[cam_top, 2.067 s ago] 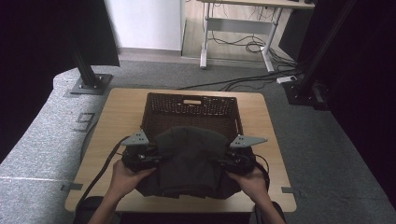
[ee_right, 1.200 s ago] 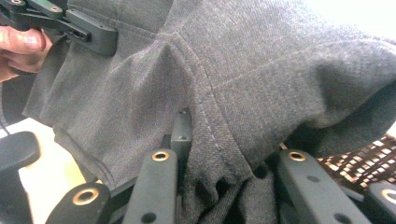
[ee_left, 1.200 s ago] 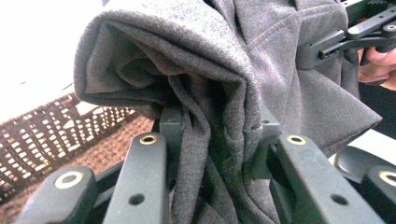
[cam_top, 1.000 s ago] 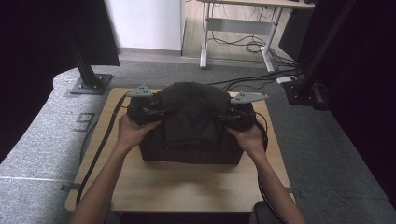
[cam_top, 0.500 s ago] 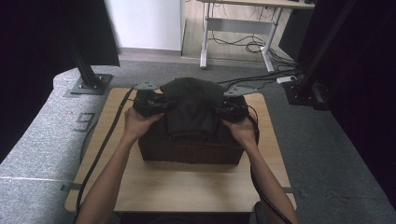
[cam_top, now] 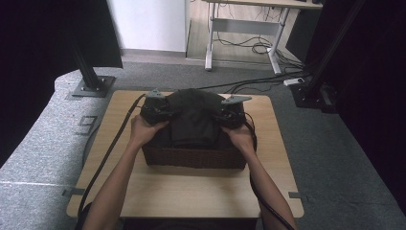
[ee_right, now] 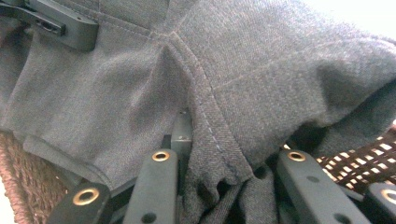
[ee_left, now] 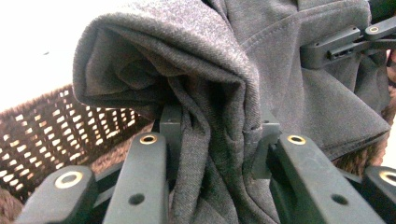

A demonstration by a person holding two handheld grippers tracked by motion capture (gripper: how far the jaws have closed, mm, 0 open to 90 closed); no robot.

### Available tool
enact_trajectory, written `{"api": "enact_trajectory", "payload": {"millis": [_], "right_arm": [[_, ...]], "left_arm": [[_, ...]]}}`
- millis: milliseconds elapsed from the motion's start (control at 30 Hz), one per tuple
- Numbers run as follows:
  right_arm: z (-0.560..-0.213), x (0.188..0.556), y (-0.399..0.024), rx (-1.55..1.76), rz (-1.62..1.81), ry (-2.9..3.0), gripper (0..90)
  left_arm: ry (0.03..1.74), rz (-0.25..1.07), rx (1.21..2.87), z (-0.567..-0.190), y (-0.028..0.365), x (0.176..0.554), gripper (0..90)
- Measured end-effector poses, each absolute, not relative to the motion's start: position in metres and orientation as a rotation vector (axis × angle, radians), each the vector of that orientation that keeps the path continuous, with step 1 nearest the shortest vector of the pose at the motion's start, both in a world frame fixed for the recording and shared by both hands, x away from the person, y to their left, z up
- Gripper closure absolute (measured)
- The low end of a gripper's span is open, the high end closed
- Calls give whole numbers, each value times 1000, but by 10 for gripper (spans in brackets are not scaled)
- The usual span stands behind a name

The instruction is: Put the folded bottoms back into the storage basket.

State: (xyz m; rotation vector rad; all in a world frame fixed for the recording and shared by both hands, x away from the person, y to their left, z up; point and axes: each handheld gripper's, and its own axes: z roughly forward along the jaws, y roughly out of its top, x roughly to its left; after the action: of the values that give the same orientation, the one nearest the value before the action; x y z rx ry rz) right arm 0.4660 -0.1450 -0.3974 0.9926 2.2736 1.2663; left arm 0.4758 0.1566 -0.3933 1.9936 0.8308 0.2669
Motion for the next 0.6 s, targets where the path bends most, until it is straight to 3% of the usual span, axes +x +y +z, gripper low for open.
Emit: {"api": "enact_trajectory", "payload": {"millis": [300, 600], "right_arm": [[-412, 468, -145, 1032, 1214, 2332, 689], [-421, 468, -170, 1112, 1112, 2353, 688]], "left_arm": [[858, 225, 2051, -407, 149, 479, 665], [862, 167, 2100, -425, 117, 489, 665]]}}
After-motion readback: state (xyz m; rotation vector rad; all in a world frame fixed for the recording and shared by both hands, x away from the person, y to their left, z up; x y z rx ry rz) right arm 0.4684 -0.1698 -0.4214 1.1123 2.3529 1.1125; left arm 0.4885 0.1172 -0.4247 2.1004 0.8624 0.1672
